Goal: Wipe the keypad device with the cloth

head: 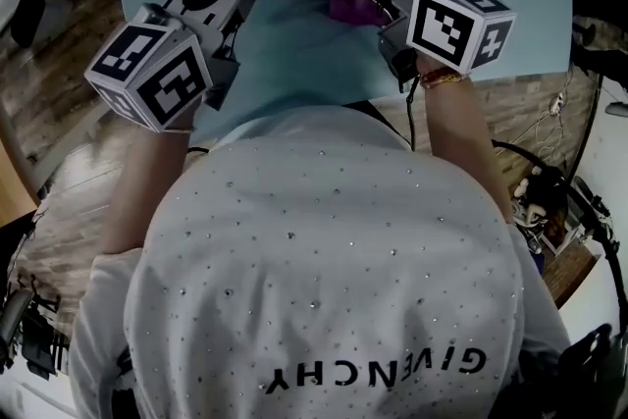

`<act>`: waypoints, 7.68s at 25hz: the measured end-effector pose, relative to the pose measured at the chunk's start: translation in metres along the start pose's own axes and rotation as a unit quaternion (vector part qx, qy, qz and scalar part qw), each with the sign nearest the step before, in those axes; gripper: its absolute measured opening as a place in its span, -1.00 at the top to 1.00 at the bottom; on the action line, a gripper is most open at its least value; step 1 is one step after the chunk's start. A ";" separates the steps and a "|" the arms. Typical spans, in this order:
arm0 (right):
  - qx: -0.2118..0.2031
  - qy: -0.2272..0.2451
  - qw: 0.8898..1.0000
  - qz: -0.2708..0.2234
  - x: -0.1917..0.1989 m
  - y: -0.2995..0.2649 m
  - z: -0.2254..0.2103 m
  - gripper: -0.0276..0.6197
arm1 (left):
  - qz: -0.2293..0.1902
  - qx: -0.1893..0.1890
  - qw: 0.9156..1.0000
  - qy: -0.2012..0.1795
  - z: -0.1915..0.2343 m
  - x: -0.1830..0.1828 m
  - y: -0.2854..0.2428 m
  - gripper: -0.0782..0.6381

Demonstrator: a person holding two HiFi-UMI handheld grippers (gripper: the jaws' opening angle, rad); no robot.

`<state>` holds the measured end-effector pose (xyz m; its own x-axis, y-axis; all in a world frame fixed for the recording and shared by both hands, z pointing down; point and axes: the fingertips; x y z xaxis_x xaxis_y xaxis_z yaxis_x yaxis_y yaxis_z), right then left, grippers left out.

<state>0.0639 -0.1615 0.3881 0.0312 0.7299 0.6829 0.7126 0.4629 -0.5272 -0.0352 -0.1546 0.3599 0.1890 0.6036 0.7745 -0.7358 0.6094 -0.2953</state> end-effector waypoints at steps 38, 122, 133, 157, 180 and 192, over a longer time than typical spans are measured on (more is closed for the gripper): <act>-0.010 0.073 0.996 0.048 0.028 -0.011 0.021 0.81 | 0.006 -0.017 1.000 0.010 0.005 0.007 0.004 0.78; -0.110 0.222 0.955 0.160 0.066 -0.061 0.064 0.81 | -0.099 -0.203 0.974 0.035 -0.005 -0.007 0.080 0.78; -0.035 0.139 0.984 0.109 0.058 -0.006 -0.003 0.81 | -0.078 -0.147 0.986 0.015 -0.035 -0.009 0.036 0.78; -0.106 0.187 0.966 0.142 0.063 -0.037 0.053 0.81 | -0.109 -0.207 0.972 0.033 -0.023 -0.003 0.072 0.78; -0.061 0.102 0.983 0.139 0.078 -0.003 -0.012 0.81 | -0.087 -0.205 0.975 0.010 -0.032 0.001 0.049 0.78; -0.097 0.029 0.993 0.056 0.039 0.030 -0.036 0.81 | -0.120 -0.240 0.962 0.043 -0.056 -0.002 0.056 0.78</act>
<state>0.1111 -0.1375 0.4168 0.1548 0.7380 0.6568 0.8235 0.2709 -0.4984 -0.0404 -0.0934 0.3106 0.3847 0.4439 0.8093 -0.2828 0.8913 -0.3545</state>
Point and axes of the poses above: the fingertips, and each gripper's own axes: y backward along the fingers, z to its left, x out of its underside, and after that the axes turned 10 degrees about -x, right-handed
